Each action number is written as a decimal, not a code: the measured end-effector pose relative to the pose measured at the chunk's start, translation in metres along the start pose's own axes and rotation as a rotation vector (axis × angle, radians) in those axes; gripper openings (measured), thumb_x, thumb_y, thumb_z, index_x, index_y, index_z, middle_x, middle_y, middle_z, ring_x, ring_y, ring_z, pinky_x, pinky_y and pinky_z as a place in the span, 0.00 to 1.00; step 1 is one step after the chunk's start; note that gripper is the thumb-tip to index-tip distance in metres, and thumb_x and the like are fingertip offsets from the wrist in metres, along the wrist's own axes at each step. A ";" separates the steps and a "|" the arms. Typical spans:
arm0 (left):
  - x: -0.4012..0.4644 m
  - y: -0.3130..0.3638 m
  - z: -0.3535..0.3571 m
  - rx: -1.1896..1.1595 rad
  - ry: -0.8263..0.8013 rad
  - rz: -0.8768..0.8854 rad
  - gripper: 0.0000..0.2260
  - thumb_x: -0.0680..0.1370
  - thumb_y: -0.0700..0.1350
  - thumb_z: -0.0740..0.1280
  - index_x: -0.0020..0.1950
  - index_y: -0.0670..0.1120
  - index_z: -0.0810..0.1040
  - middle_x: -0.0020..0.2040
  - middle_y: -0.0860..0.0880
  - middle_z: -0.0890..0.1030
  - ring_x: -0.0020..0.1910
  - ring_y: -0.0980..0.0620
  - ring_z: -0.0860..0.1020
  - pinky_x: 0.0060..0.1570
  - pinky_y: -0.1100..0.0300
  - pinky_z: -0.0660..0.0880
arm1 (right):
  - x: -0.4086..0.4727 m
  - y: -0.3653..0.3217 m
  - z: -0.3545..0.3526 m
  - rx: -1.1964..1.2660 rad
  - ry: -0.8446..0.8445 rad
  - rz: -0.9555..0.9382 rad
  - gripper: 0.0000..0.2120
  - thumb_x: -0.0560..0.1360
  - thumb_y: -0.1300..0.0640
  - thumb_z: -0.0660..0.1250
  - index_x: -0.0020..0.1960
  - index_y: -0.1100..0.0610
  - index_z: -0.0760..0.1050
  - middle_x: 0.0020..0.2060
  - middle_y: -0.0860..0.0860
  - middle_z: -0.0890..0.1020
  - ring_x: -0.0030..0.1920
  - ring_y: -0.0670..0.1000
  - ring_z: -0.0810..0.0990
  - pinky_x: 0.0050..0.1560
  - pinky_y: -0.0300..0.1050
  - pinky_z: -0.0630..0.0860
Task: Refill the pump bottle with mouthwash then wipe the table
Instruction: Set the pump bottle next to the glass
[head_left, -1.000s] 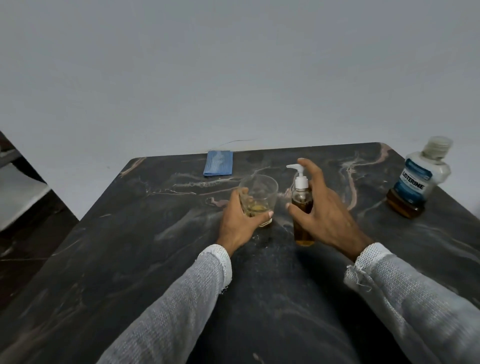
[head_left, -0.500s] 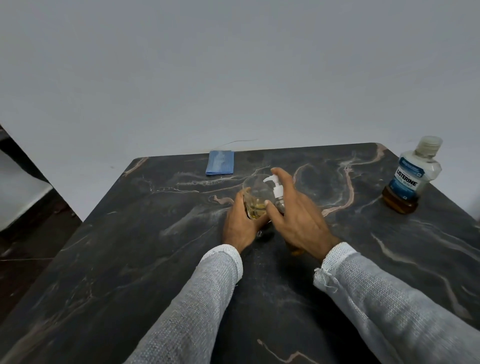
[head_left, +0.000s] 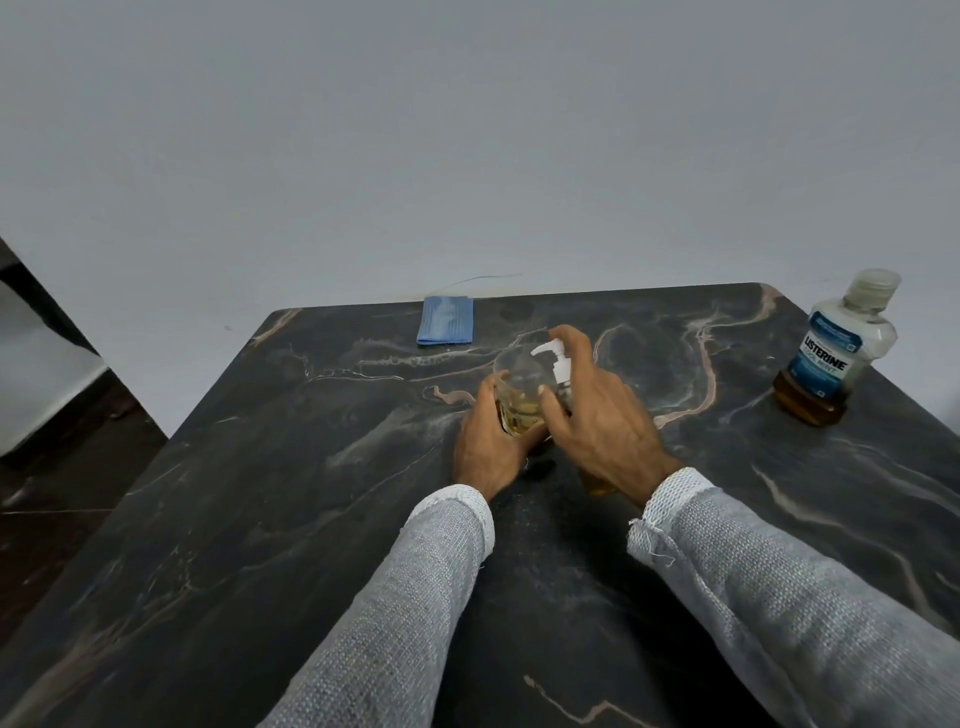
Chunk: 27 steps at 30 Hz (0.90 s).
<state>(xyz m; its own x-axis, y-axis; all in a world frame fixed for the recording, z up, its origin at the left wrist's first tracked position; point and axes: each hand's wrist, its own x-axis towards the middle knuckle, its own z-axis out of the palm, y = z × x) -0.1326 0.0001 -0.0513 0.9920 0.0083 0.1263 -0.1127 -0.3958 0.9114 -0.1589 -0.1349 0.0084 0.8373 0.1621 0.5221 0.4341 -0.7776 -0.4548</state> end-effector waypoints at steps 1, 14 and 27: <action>0.000 -0.001 0.000 0.005 0.001 0.005 0.37 0.64 0.61 0.76 0.69 0.58 0.64 0.63 0.52 0.79 0.60 0.51 0.78 0.62 0.49 0.75 | 0.000 0.002 -0.002 -0.006 -0.003 0.016 0.24 0.78 0.53 0.61 0.70 0.47 0.53 0.37 0.49 0.79 0.31 0.47 0.77 0.34 0.47 0.78; 0.001 -0.003 0.002 0.015 0.032 0.051 0.38 0.63 0.62 0.77 0.68 0.59 0.64 0.63 0.55 0.78 0.59 0.54 0.78 0.62 0.53 0.75 | 0.008 0.014 -0.014 -0.048 0.010 0.053 0.21 0.79 0.54 0.59 0.69 0.52 0.55 0.31 0.47 0.76 0.28 0.46 0.75 0.29 0.43 0.71; 0.002 -0.003 0.002 0.005 0.029 0.039 0.36 0.62 0.62 0.77 0.66 0.63 0.64 0.62 0.55 0.78 0.60 0.53 0.78 0.63 0.50 0.75 | 0.018 0.012 -0.009 0.017 0.065 0.036 0.15 0.80 0.53 0.57 0.64 0.50 0.57 0.30 0.48 0.76 0.27 0.48 0.75 0.28 0.45 0.71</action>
<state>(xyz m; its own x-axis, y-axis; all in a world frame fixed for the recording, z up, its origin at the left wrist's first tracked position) -0.1302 -0.0001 -0.0546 0.9848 0.0193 0.1726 -0.1505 -0.4009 0.9037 -0.1420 -0.1469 0.0188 0.8294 0.0941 0.5506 0.4104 -0.7715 -0.4862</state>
